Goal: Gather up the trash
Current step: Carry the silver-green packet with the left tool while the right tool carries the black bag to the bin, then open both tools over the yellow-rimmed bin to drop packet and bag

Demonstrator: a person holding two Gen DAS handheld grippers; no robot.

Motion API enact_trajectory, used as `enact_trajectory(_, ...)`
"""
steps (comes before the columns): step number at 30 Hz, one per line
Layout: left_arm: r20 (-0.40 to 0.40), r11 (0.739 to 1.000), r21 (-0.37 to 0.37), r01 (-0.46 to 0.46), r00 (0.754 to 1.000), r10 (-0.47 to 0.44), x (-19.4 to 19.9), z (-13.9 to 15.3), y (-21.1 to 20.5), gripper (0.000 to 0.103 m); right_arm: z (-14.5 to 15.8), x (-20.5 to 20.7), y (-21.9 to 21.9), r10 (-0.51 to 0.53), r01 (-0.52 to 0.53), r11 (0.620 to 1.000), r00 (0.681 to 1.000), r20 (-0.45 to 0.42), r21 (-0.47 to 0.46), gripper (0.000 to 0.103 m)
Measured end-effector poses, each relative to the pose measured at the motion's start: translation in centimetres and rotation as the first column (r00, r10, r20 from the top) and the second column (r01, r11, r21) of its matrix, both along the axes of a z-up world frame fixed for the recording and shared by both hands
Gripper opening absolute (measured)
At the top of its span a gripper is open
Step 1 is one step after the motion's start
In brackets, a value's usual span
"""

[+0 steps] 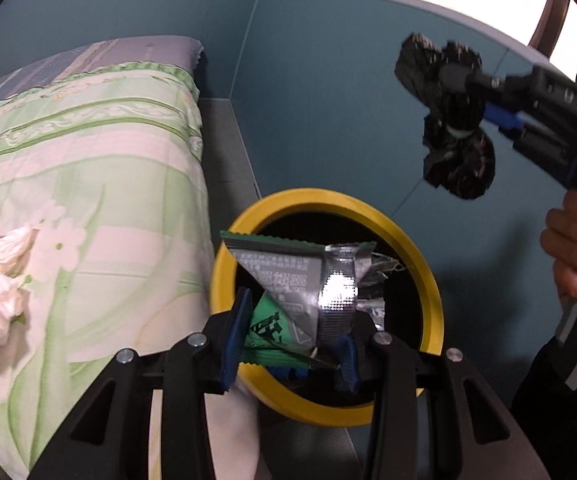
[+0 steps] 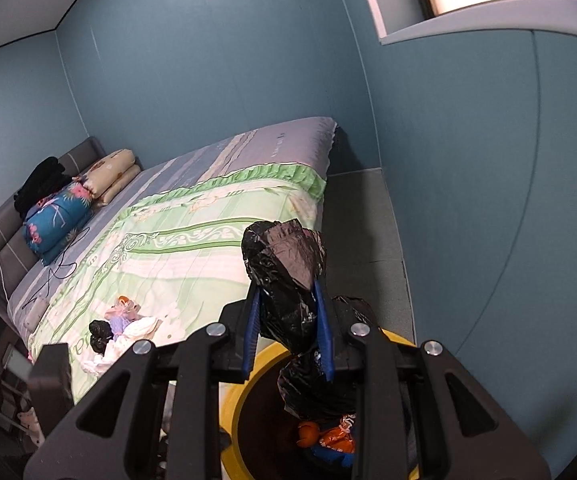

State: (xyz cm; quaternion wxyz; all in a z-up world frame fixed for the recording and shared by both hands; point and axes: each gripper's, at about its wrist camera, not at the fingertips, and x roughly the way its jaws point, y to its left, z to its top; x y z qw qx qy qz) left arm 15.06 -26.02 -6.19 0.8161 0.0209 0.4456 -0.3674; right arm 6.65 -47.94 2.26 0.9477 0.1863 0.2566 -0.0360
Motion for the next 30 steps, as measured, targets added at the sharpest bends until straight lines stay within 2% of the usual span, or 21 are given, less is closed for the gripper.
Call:
enact_trajectory(5,0.004,0.999,0.041,0.026,1.000,-0.026,-0.2,-1.1,-2.0,0.037,-0.7,-0.2,-0.6,-0.007,0.008,1.000,1.000,-0.016,0.016,0.024)
enact_trajectory(18,-0.100,0.995,0.077,0.062,0.994,-0.054,-0.1,-5.9,-4.2,0.037,-1.6,0.5,-0.4,-0.012,0.013,1.000,0.998,-0.065,0.007,0.026)
enact_trajectory(22,-0.116,0.994,0.080,0.071,0.991,-0.061,-0.6,-6.3,-4.4,0.037,-1.9,0.5,-0.5,-0.014,0.015,1.000,0.997,-0.071,0.012,0.027)
enact_trajectory(25,-0.112,0.995,0.076,0.068,0.992,-0.059,-1.0,-6.2,-4.2,0.038,-1.9,0.3,-0.8,-0.018,0.019,1.000,0.997,-0.069,0.020,0.033)
enact_trajectory(27,-0.124,0.996,0.064,0.068,0.990,-0.060,-1.0,-6.0,-4.1,0.045,-1.9,0.3,-0.9,-0.023,0.024,0.999,0.997,-0.068,0.021,0.039)
enact_trajectory(28,-0.131,0.996,0.057,0.062,0.990,-0.054,-0.9,-6.0,-4.0,0.054,-1.9,0.3,-1.0,-0.029,0.031,0.999,0.997,-0.066,0.025,0.044)
enact_trajectory(29,-0.129,0.998,0.051,0.048,0.991,-0.041,-0.9,-5.9,-3.8,0.061,-1.9,0.3,-1.0,-0.032,0.034,0.999,0.997,-0.065,0.027,0.044)
enact_trajectory(30,-0.126,0.998,0.047,0.042,0.991,-0.035,-0.7,-5.9,-3.8,0.063,-1.9,0.2,-1.1,-0.035,0.037,0.999,0.997,-0.064,0.029,0.044)
